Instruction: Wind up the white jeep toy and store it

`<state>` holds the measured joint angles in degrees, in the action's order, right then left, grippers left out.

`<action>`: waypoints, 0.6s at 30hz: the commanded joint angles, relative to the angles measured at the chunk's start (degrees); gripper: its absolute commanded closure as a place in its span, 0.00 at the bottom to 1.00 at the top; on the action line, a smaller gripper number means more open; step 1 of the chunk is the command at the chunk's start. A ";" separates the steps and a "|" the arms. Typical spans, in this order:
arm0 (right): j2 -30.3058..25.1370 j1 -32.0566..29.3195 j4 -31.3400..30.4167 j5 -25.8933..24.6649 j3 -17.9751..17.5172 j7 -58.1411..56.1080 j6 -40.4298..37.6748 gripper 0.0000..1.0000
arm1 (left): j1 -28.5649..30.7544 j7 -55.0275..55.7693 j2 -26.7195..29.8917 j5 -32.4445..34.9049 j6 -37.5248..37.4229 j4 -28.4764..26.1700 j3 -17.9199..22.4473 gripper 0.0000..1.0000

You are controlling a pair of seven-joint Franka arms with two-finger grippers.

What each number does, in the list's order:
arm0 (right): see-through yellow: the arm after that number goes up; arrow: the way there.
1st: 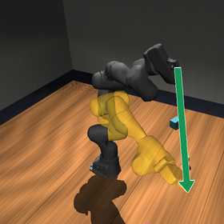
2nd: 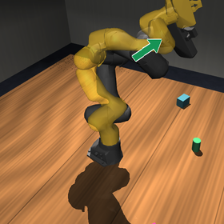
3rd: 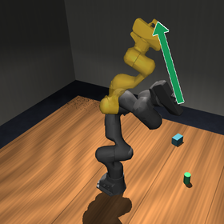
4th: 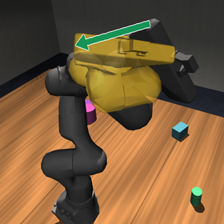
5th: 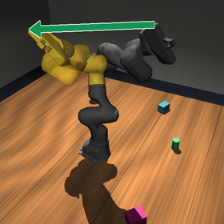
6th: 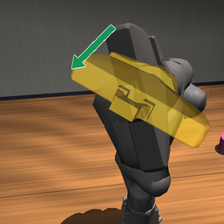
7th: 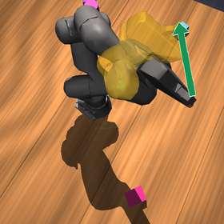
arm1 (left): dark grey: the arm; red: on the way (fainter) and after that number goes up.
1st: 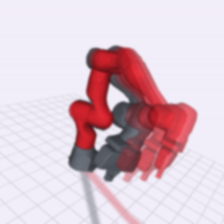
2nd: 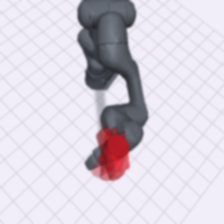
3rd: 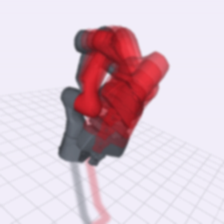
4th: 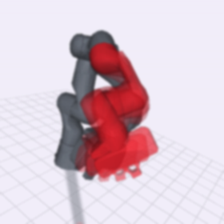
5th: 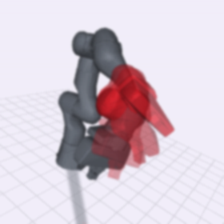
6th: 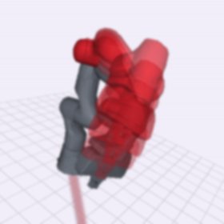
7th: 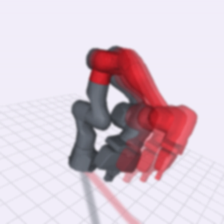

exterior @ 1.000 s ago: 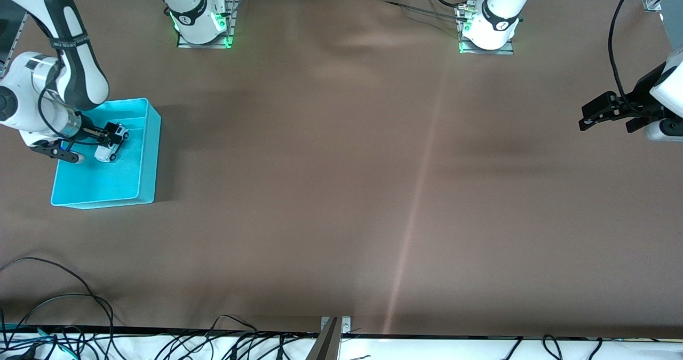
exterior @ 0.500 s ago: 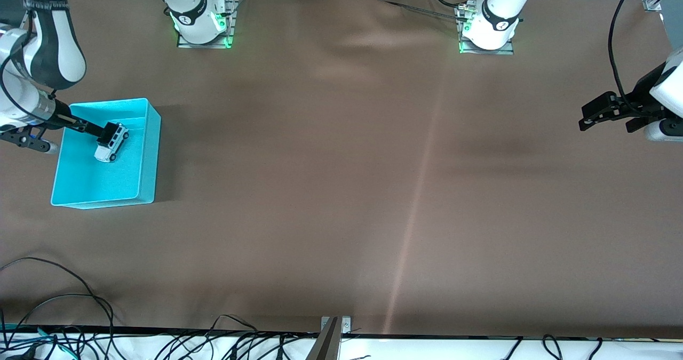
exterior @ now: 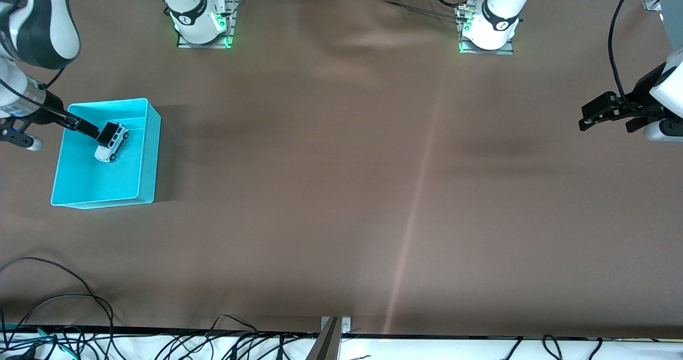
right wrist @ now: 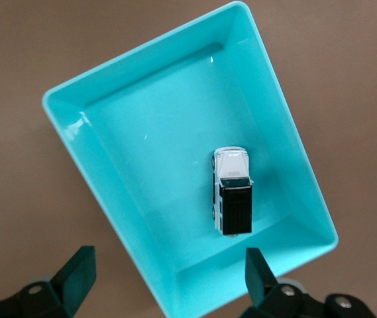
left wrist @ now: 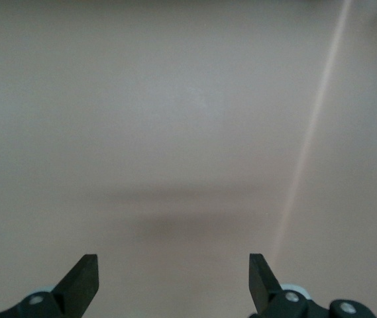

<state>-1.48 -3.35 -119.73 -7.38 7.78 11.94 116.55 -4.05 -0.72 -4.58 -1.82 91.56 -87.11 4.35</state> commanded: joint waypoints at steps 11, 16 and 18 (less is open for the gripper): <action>-5.90 -0.25 7.66 7.03 -5.06 0.72 -13.45 0.00 | -0.43 -1.04 -0.60 1.56 -1.12 1.41 0.13 0.00; -5.90 -0.25 10.65 8.70 -6.19 0.72 -16.88 0.00 | -0.43 -1.04 -0.60 1.56 -1.12 1.41 0.13 0.00; -5.90 -0.25 11.53 8.61 -6.98 0.63 -18.28 0.00 | -0.43 -1.04 -0.60 1.56 -1.12 1.41 0.13 0.00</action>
<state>-7.74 -3.33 -111.78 -0.06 2.38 12.35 102.69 -4.05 -0.72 -4.59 -1.82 91.56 -87.11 4.35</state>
